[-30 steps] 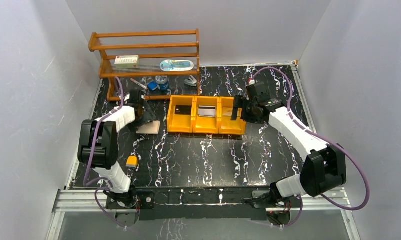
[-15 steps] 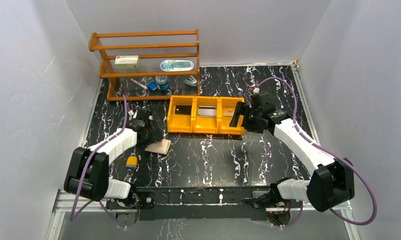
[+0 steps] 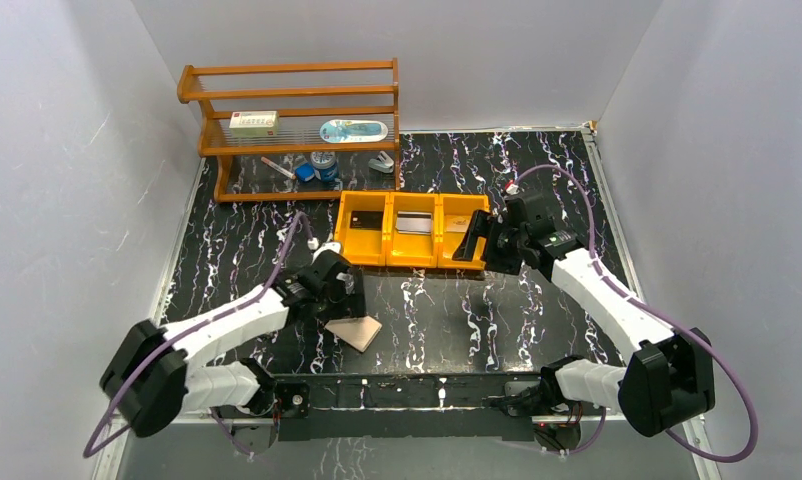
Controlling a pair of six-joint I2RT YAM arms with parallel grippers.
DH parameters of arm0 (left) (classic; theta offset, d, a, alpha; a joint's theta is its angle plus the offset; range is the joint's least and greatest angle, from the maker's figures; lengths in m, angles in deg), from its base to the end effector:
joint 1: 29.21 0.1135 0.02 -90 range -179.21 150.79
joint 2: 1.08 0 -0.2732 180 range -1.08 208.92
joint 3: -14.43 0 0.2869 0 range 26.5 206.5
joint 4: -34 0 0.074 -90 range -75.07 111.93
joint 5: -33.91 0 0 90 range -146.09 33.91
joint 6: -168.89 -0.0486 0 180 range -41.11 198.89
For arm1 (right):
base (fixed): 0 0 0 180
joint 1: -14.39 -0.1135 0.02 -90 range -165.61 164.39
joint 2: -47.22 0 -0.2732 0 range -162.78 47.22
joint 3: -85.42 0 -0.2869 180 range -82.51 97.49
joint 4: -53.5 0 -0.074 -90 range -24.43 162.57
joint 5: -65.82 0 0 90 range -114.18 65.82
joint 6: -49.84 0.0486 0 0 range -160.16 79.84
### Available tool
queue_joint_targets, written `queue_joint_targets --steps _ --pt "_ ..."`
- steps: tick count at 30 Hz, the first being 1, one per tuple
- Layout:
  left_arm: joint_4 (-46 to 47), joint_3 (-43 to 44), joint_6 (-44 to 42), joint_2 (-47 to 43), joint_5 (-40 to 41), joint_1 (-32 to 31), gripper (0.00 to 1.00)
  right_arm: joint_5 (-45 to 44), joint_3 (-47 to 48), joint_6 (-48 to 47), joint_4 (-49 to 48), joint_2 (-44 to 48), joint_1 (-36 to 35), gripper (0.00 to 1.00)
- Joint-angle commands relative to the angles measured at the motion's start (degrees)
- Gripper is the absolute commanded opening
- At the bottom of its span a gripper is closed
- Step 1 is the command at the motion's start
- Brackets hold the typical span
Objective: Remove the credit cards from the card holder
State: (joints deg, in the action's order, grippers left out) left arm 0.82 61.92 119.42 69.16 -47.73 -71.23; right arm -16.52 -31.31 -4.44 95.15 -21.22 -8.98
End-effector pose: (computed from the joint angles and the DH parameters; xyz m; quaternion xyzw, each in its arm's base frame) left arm 0.1983 -0.1692 0.1585 -0.0090 0.9538 -0.1404 0.2656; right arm 0.2627 0.1206 0.2526 0.0754 0.9250 0.2351 0.2888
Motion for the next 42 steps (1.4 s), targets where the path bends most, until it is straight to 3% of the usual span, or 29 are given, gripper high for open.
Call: queue_joint_targets --steps 1,6,12,19,22,23,26,34,42 --pt "-3.4 2.7 2.2 -11.2 9.2 -0.3 0.98 7.8 -0.8 -2.2 -4.8 1.9 -0.6 0.91" --pt "-10.0 2.6 9.0 -18.6 16.7 -0.1 0.98 9.8 0.0 -4.1 -8.2 -0.3 -5.2 0.87" --pt "-21.1 0.6 22.7 -21.5 23.9 0.0 0.98 5.2 3.4 -5.7 -13.7 -6.4 -17.6 0.8" --pt "-35.7 3.0 37.9 -22.7 34.8 0.0 0.98 -8.5 8.7 -12.7 -19.1 -16.4 -33.4 0.76" --pt "-40.2 4.2 43.0 -22.1 36.2 0.0 0.98 -10.0 12.1 -13.5 -19.9 -21.5 -36.8 0.67" --pt "-44.4 5.1 47.0 -21.1 37.2 0.0 0.98 -11.1 15.4 -13.1 -19.1 -27.1 -39.2 0.62" --pt "-46.9 5.6 49.0 -21.6 38.8 0.0 0.98 -10.9 20.3 -13.2 -15.4 -33.8 -41.4 0.58" --pt "-48.9 5.4 51.4 -26.7 40.6 0.0 0.98 -13.1 25.7 -13.4 -13.3 -41.3 -46.4 0.58" --pt "-48.6 5.8 49.9 -26.9 40.7 0.0 0.98 -20.3 24.7 -12.3 -9.1 -42.5 -46.5 0.41"
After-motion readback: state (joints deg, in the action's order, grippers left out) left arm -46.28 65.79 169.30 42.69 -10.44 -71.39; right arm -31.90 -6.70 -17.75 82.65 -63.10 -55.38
